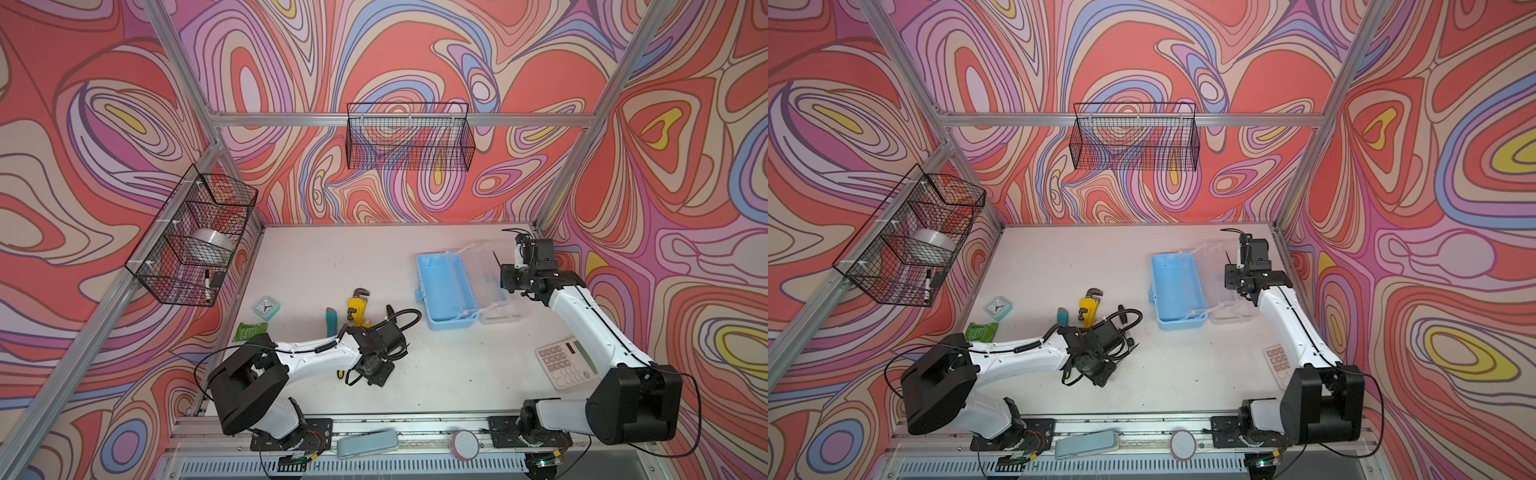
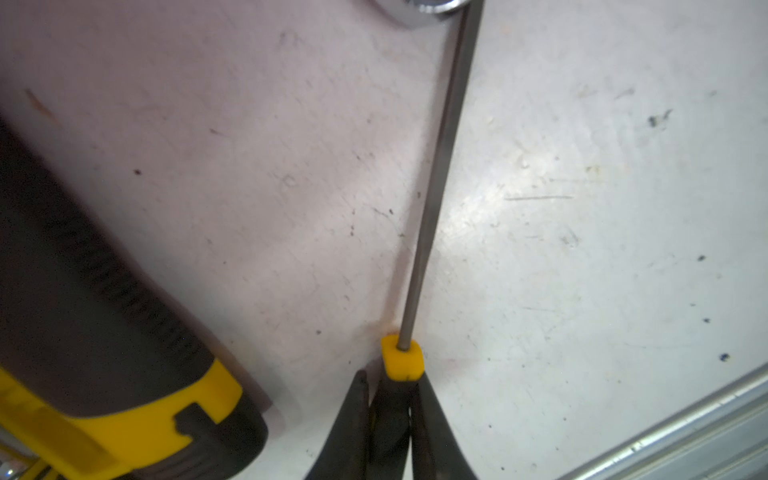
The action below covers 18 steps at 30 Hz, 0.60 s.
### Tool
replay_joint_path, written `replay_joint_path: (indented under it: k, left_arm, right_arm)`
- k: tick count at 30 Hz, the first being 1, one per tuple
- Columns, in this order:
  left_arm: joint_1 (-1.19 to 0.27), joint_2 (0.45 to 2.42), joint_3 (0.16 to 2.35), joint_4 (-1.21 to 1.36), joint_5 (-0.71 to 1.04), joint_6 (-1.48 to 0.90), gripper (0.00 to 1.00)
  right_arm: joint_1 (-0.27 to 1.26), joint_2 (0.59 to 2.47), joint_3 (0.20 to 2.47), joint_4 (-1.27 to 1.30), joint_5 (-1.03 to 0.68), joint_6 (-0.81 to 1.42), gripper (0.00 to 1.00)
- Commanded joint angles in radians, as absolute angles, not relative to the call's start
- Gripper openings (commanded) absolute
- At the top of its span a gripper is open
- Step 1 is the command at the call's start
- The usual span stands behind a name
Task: Pack the tool kit
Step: 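Grasp the second yellow-black handled file with the left gripper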
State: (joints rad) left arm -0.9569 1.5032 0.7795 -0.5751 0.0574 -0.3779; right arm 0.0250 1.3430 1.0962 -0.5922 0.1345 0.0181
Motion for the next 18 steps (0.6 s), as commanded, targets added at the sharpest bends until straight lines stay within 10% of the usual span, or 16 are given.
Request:
replay_joint_path:
  k: [1, 18]
  left_arm:
    - [-0.965, 1.522, 0.804, -0.569, 0.071, -0.372, 0.18]
    - [-0.976, 1.528, 0.894, -0.424, 0.108, -0.349, 0.07]
  right_arm:
    - [0.023, 1.306, 1.102, -0.574, 0.166, 0.03, 0.67]
    - [0.023, 1.247, 1.065, -0.575, 0.163, 0.075, 0.68]
